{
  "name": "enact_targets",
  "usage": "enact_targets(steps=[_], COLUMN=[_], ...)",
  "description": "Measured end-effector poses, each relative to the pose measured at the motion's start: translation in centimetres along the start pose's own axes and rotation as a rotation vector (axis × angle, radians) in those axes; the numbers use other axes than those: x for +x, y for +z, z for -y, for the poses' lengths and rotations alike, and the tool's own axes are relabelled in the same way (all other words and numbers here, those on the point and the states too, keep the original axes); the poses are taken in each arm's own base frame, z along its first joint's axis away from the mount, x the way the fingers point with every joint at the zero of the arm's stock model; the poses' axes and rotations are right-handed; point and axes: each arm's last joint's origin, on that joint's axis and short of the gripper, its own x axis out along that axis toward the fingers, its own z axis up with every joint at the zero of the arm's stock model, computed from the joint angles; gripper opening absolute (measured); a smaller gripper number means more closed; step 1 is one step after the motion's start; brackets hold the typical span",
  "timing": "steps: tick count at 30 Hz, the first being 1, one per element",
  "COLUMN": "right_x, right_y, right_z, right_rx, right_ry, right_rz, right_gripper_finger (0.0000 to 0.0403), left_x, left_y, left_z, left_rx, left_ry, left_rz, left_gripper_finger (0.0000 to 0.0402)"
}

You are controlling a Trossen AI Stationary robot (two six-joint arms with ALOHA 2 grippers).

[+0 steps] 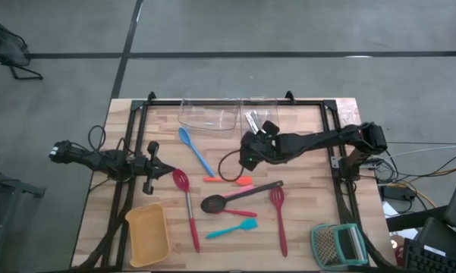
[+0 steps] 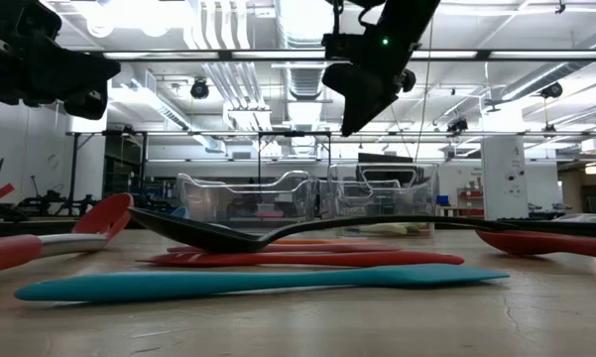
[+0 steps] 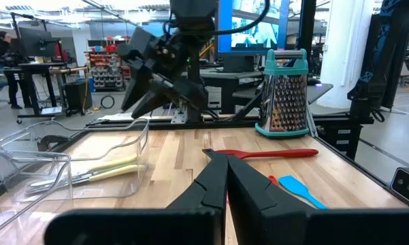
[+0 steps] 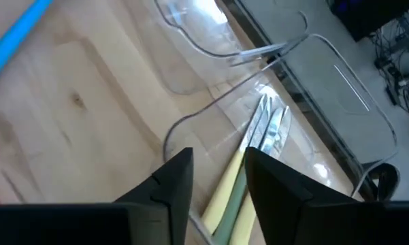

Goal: Pick & Place Kitchen Items
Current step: Put the red serving spoon into the left transparent bin

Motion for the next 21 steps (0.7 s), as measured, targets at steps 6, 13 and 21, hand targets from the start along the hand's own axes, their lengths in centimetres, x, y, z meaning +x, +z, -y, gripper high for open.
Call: enact_targets(steps=[6,13,21], right_x=[-2.0,-4.8,-7.5], right_y=[0.1,-0.3,-1.3], right_z=[-0.9,-1.0,-1.7], right_rx=[-0.012,-0.009,0.082], right_ry=[0.054,0.126,0.438], right_rz=[0.08,0.143,0.028], right_gripper_finger=[0.0057,0.0011,0.0008], left_x=[0.0,0.0,0.0], left_y=[0.0,0.0,0.0], left_z=[0.0,0.0,0.0], left_rx=[0.0,0.0,0.0], left_ry=[0.0,0.001,0.0], left_rz=[0.0,0.0,0.0], left_gripper_finger=[0.0012,0.0012,0.0012])
